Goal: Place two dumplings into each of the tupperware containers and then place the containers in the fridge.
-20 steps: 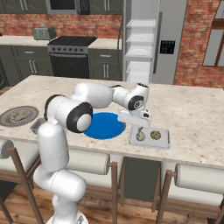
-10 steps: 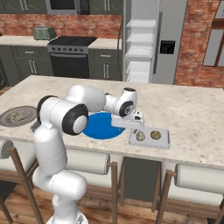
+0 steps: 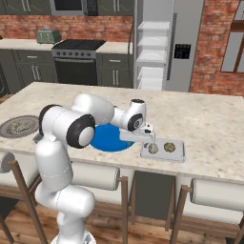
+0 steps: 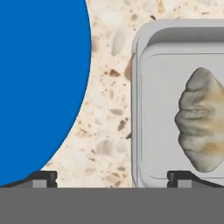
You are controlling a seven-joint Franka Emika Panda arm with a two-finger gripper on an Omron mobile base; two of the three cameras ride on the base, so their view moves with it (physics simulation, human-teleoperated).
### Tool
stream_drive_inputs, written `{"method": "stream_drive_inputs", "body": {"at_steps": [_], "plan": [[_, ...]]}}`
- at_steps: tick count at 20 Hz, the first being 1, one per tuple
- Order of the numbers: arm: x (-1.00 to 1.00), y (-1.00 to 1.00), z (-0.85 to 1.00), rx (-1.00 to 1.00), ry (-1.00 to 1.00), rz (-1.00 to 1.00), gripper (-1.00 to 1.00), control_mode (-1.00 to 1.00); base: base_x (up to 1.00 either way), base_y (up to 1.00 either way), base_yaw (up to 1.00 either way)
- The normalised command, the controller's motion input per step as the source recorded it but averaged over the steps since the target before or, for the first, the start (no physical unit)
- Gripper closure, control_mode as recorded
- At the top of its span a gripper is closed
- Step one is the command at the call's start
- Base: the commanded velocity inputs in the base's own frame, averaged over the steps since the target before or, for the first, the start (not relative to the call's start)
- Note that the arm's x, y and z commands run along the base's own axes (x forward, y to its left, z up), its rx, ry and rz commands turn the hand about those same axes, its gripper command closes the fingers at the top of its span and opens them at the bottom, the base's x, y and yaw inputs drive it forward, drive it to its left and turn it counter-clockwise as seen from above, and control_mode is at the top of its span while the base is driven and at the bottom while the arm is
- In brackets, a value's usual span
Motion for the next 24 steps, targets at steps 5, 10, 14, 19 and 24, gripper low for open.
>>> {"method": "stream_drive_inputs", "body": {"at_steps": [5,10,14,19,24], "plan": [[0.1,0.0,-0.15,0.0,0.0,0.0,-1.0,-1.0,0.0,0.0,0.0],[0.04,0.0,-0.29,0.0,0.0,0.0,-1.0,-1.0,0.0,0.0,0.0],[0.11,0.0,-0.21,0.0,0.0,0.0,-1.0,-1.0,0.0,0.0,0.0],[0.24,0.0,-0.18,0.0,0.0,0.0,-1.0,-1.0,0.0,0.0,0.0],[0.27,0.0,-0.28,0.0,0.0,0.0,-1.0,-1.0,0.0,0.0,0.0]]}}
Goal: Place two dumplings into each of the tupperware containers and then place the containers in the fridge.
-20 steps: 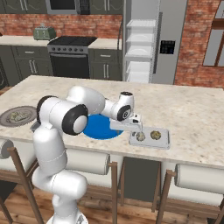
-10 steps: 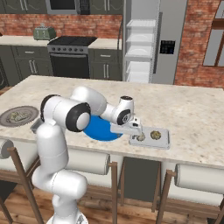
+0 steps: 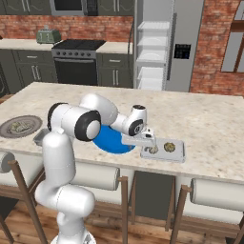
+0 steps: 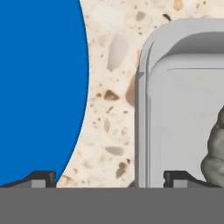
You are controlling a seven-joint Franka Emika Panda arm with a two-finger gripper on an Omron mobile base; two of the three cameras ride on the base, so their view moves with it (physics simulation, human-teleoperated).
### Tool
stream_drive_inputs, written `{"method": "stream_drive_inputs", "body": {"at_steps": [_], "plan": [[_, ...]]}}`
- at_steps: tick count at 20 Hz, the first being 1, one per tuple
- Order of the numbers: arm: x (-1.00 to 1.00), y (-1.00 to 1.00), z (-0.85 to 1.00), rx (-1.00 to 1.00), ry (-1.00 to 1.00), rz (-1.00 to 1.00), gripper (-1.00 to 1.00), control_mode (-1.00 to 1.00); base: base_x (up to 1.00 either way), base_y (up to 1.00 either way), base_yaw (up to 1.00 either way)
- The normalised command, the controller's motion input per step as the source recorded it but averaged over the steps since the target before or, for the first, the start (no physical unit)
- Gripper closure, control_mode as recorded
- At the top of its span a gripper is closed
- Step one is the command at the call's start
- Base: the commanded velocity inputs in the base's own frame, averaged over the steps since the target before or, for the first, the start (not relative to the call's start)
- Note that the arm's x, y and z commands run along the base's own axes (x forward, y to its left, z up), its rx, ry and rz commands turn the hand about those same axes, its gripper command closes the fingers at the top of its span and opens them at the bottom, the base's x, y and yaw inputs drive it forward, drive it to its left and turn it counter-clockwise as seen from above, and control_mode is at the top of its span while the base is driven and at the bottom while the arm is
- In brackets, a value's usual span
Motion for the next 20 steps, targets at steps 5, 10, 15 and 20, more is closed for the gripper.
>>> {"method": "stream_drive_inputs", "body": {"at_steps": [5,10,15,20], "plan": [[0.2,0.0,-0.48,0.0,0.0,0.0,1.0,-1.0,0.0,0.0,0.0],[0.07,0.0,-0.17,0.0,0.0,0.0,1.0,-1.0,0.0,0.0,0.0],[0.0,0.0,0.0,0.0,0.0,0.0,1.0,-1.0,0.0,0.0,0.0],[0.0,0.0,0.0,0.0,0.0,0.0,1.0,-1.0,0.0,0.0,0.0]]}}
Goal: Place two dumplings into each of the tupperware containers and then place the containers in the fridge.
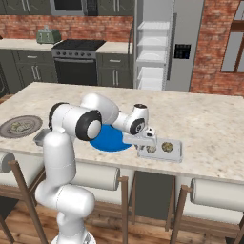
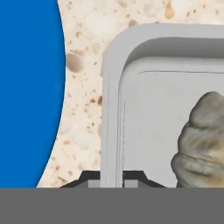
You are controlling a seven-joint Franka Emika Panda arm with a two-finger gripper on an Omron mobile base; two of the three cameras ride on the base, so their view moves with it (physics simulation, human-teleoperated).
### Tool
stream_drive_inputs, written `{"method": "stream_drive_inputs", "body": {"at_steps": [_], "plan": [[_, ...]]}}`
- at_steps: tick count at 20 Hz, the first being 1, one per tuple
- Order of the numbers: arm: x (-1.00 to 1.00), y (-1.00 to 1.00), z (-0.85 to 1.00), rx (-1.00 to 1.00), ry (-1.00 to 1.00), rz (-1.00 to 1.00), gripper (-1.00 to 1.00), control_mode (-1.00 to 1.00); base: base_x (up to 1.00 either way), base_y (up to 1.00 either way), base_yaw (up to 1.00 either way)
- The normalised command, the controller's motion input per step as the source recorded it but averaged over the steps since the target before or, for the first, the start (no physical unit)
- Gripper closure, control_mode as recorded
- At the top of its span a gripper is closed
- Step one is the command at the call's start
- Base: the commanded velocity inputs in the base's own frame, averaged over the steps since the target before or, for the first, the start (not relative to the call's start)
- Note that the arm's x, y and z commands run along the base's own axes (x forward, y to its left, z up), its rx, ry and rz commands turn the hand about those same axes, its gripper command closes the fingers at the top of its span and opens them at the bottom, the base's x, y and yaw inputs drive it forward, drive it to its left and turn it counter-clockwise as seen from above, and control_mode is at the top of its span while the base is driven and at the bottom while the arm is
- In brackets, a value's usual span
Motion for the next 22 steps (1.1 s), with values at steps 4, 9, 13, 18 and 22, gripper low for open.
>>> {"method": "stream_drive_inputs", "body": {"at_steps": [4,9,13,18,22], "plan": [[0.0,-0.19,0.11,0.0,0.0,0.03,1.0,-1.0,0.0,0.0,0.0],[-0.02,-0.16,0.33,0.0,0.0,0.02,1.0,-1.0,0.0,0.0,0.0],[-0.22,0.0,0.7,-0.03,0.0,0.0,1.0,-1.0,0.0,0.0,0.0],[-0.38,0.0,0.69,-0.04,0.0,0.03,1.0,-1.0,0.0,0.0,0.0],[-0.42,0.05,0.61,-0.02,0.0,0.18,1.0,-1.0,0.0,0.0,0.0]]}}
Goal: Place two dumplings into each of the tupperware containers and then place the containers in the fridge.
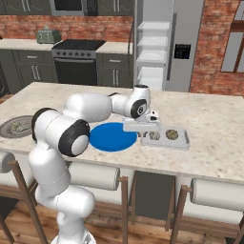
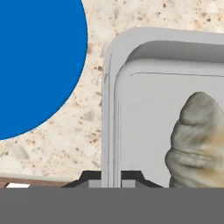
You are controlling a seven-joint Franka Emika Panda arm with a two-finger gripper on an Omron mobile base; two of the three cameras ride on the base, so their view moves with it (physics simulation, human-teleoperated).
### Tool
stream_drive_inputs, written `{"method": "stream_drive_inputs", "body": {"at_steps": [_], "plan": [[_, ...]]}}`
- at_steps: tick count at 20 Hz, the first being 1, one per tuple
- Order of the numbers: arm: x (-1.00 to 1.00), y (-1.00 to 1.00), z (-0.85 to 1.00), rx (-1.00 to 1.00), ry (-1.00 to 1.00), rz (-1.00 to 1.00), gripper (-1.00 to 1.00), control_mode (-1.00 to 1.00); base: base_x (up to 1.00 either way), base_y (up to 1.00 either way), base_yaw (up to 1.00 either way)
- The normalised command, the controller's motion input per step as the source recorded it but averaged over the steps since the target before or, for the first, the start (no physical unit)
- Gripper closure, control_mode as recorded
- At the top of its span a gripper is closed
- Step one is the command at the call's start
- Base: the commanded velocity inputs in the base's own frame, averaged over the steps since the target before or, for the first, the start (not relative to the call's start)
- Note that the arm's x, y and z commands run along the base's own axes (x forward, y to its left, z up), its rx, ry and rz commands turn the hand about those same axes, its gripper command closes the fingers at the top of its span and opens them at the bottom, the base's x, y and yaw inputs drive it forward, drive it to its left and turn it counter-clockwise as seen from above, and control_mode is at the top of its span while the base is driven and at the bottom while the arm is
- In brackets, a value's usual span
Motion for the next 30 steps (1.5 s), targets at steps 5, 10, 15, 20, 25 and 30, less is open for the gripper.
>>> {"method": "stream_drive_inputs", "body": {"at_steps": [5,10,15,20,25,30], "plan": [[-0.25,0.27,0.42,0.0,0.0,0.37,1.0,-1.0,0.0,0.0,0.0],[-0.06,0.6,0.28,0.0,0.02,0.61,1.0,-1.0,0.0,0.0,0.0],[-0.21,0.61,0.28,0.0,0.02,0.64,1.0,-1.0,0.0,0.0,0.0],[-0.58,0.46,0.26,-0.01,0.0,0.55,1.0,-1.0,0.0,0.0,0.0],[-0.79,0.34,0.5,0.0,0.0,0.33,1.0,-1.0,0.0,0.0,0.0],[-0.93,0.23,0.52,0.0,0.0,0.21,1.0,-1.0,0.0,0.0,0.0]]}}
